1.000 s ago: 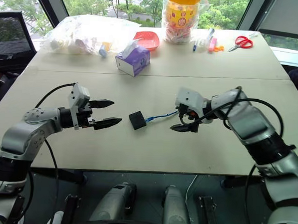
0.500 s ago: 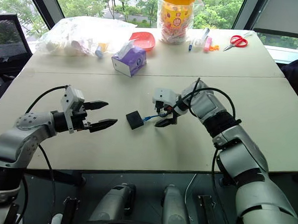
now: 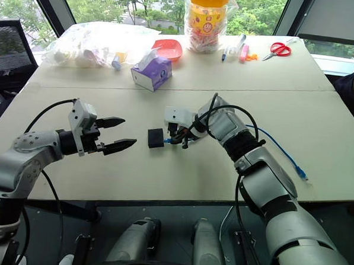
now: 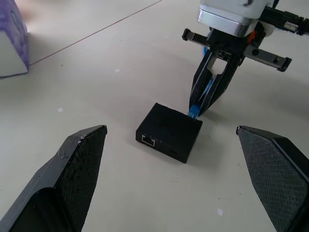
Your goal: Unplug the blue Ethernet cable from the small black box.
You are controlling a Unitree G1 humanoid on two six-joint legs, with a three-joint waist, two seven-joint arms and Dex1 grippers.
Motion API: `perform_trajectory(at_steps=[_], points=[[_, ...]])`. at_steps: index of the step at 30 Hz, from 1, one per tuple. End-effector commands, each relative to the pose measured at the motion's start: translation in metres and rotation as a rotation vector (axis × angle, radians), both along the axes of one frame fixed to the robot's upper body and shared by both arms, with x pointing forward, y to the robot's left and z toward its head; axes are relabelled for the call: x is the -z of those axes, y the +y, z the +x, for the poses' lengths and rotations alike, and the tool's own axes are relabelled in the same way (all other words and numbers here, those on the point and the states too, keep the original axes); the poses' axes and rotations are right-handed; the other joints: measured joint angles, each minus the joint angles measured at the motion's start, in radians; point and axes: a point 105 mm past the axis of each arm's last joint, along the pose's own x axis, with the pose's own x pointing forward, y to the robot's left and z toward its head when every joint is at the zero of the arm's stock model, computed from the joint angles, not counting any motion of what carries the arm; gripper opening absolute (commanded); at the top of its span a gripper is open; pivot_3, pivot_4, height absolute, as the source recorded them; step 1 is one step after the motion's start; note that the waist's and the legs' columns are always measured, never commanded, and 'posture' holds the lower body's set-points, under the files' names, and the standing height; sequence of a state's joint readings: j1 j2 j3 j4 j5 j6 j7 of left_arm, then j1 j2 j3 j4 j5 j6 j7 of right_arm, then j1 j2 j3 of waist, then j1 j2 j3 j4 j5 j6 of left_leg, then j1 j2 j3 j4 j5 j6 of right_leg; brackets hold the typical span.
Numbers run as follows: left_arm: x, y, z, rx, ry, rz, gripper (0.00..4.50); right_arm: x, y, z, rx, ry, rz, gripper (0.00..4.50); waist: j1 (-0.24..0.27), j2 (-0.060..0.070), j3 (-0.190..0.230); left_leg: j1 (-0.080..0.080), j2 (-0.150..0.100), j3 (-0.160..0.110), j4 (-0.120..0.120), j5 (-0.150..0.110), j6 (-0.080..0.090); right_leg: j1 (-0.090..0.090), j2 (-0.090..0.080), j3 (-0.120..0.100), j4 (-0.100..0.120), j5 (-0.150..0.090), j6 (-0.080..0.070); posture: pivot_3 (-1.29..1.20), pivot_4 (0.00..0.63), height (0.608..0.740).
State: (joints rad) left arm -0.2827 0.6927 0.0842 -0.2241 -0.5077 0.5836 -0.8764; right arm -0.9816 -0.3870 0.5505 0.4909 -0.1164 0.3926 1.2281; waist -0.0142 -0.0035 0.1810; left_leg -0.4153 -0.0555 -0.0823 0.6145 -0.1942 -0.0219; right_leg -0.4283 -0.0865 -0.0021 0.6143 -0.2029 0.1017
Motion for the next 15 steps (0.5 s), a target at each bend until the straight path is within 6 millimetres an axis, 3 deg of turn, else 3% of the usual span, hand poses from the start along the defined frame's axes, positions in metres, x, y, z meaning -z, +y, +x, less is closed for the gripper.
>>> perform_trajectory(at_steps=[1, 7, 11, 15], points=[[-0.007, -0.001, 0.007, 0.005, -0.027, 0.002, 4.50, -0.043, -0.004, 0.006, 0.037, -0.258, 0.121, 0.06, 0.004, 0.000, 0.000, 0.000, 0.000, 0.000, 0.000, 0.000, 0.000, 0.000, 0.000, 0.000, 0.000, 0.000, 0.000, 0.00, 0.150, 0.740], [-0.034, -0.026, 0.024, 0.081, 0.009, -0.148, 4.50, -0.106, -0.038, -0.003, 0.118, -0.964, 0.227, 0.06, 0.007, -0.001, 0.001, -0.002, -0.001, 0.000, 0.001, 0.001, -0.001, 0.000, -0.001, 0.000, -0.001, 0.000, 0.001, 0.00, 0.150, 0.740], [-0.047, -0.036, 0.026, 0.147, 0.061, -0.211, 4.50, -0.115, -0.042, -0.014, 0.107, -1.141, 0.231, 0.06, -0.008, -0.002, 0.001, -0.001, -0.001, 0.003, 0.001, 0.001, -0.001, 0.000, -0.001, 0.001, -0.001, 0.000, 0.001, 0.00, 0.150, 0.740], [-0.063, -0.048, 0.026, 0.228, 0.103, -0.278, 4.50, -0.111, -0.042, -0.023, 0.095, -1.196, 0.227, 0.06, -0.008, -0.002, 0.001, 0.001, 0.001, 0.003, -0.001, 0.001, -0.001, 0.000, 0.001, 0.002, 0.000, 0.000, 0.000, 0.00, 0.150, 0.740]])
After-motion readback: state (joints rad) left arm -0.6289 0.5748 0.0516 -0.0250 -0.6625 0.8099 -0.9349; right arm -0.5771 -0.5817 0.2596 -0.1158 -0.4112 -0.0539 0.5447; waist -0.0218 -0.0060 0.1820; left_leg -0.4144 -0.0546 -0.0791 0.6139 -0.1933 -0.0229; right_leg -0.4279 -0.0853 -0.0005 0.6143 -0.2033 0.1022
